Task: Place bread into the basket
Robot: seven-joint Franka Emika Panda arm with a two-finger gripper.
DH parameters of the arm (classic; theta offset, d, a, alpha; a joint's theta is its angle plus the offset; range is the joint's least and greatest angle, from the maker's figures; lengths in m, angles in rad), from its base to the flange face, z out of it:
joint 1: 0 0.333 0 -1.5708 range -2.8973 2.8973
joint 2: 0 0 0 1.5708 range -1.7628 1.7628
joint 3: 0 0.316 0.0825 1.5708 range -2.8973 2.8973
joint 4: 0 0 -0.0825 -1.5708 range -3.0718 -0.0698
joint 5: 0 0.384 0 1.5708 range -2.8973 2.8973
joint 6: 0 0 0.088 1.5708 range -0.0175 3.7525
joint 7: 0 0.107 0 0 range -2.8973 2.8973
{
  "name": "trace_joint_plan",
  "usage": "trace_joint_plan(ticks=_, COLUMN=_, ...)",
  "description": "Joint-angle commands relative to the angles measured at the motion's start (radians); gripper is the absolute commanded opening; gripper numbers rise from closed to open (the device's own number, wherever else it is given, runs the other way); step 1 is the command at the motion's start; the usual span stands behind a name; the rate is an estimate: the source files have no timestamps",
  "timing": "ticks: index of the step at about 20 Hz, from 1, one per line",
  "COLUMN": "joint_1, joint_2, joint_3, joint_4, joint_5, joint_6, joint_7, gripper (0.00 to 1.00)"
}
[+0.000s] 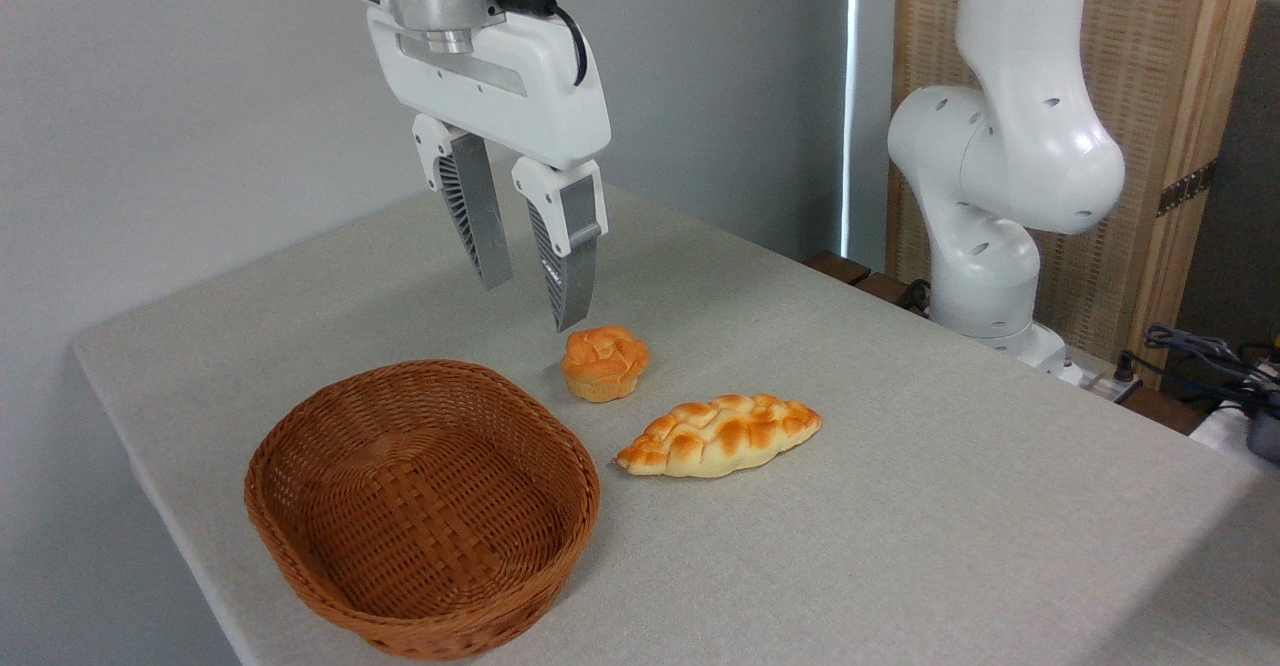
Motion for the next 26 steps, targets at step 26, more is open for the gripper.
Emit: trace_joint_plan(ticks=26, joint_1=-0.017, joint_2=-0.224, joint_3=-0.039, joint_4=-0.435, joint_5=-0.005, joint_6=0.155, joint_7=0.309, gripper=1.00)
